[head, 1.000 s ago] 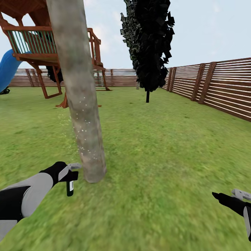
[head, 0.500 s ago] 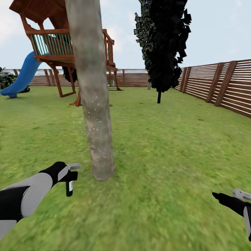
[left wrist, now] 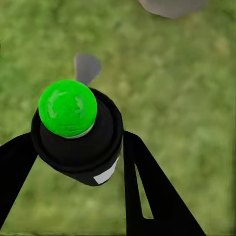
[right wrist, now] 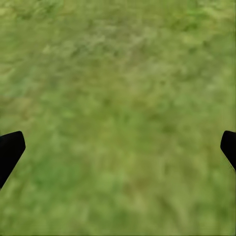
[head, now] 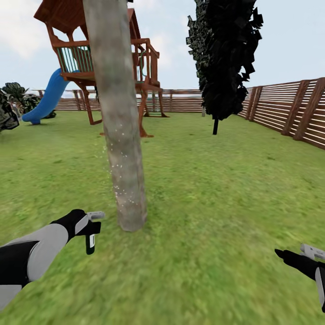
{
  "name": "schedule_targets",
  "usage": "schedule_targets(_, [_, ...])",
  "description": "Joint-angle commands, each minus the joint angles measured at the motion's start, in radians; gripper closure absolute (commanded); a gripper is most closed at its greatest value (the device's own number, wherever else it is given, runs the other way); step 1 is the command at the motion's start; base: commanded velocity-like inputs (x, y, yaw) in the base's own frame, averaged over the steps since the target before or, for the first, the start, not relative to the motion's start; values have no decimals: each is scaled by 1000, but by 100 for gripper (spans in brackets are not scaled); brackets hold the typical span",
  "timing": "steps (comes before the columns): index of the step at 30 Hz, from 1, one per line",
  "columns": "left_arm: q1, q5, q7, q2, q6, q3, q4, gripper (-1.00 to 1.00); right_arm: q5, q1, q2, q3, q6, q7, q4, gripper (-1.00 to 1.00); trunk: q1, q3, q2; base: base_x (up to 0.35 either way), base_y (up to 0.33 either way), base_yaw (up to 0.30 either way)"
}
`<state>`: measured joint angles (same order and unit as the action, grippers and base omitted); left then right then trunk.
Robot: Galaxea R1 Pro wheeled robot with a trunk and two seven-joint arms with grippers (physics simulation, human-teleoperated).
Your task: In the garden, pick up the pesticide atomizer on the floor and spray pesticide onto both trees until each tree trunk is fully covered.
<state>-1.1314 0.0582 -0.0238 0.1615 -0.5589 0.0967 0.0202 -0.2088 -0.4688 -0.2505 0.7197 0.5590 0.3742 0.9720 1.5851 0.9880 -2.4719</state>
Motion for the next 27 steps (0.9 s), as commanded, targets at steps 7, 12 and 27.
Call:
schedule_targets(7, [12, 6, -3, 16, 1, 9, 1, 100, -10, -1, 0, 3, 2, 9, 2, -100, 0, 1, 0, 0, -326, 79])
schedule_targets(12, [25, 8, -3, 21, 26, 10, 3, 100, -11, -1, 0, 1, 2, 9, 2, -100, 0, 1, 0, 0, -326, 126])
schedule_targets(27, [25, 7, -4, 18, 28, 9, 3, 100, -11, -1, 0, 1, 2, 9, 2, -100, 0, 1, 0, 105, -305, 194])
